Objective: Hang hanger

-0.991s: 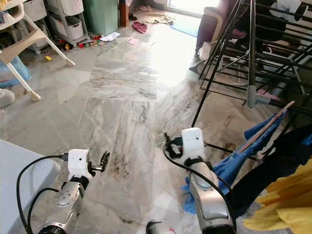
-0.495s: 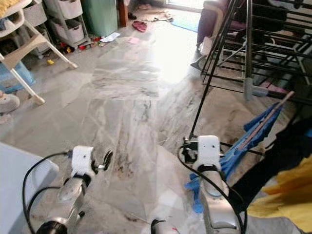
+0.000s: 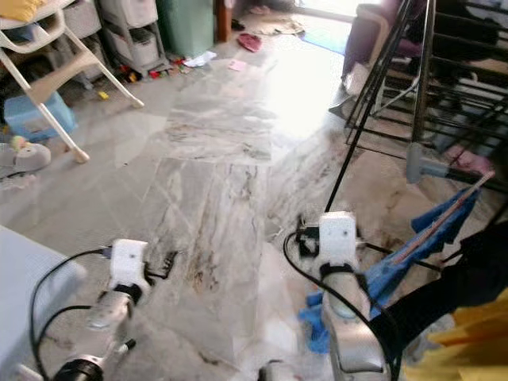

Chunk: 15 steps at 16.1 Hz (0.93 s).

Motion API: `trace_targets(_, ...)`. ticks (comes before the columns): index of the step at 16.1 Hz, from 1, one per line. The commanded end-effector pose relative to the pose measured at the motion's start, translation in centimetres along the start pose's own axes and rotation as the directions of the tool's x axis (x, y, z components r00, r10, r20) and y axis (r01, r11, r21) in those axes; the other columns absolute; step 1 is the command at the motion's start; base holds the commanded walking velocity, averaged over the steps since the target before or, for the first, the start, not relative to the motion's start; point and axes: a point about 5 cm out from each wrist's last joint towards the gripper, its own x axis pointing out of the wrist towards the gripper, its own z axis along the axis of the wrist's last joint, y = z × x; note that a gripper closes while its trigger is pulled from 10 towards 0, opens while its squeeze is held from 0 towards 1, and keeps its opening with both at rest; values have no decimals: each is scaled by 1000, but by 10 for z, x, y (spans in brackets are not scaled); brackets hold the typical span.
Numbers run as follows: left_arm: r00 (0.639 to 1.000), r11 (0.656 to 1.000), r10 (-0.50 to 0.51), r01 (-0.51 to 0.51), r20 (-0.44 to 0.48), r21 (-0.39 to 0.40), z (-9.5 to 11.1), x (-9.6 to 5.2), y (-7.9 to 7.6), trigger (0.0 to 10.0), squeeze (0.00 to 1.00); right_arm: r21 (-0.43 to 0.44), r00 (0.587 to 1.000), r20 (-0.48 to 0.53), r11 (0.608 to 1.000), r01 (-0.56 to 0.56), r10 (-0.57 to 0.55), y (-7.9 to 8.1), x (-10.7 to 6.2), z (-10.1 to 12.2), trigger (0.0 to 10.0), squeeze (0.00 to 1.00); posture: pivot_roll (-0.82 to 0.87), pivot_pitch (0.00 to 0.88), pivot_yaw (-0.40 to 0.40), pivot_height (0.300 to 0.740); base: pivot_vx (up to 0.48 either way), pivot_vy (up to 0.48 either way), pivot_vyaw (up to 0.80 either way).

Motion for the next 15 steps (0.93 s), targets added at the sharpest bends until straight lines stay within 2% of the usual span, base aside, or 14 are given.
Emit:
trace_targets(1,999,1000,-26,25,-26,-11,-7,-2,-10,10000,0,-32,998,20,998,62,-62,-14,-2,3,10000,0,-174,129,-14,740,0,-345,0)
trace_targets(5,999,999,-33,32,-27,-30,-8,-1,-12,10000,0,-42,995,22,994,97,-96,-23,-6,4,10000,0,-191,130,-11,740,0,-87,0)
trace_targets(13,998,998,-37,35,-44,-45,-6,3,-9,10000,0,-38,994,6,993,109,-109,-24,-10,2,10000,0,-204,122,-6,740,0,0,0)
trace_targets(15,998,998,-36,34,-44,-45,-6,3,-8,10000,0,-29,994,-3,993,110,-110,-23,-9,0,10000,0,-204,122,-5,740,0,0,-619)
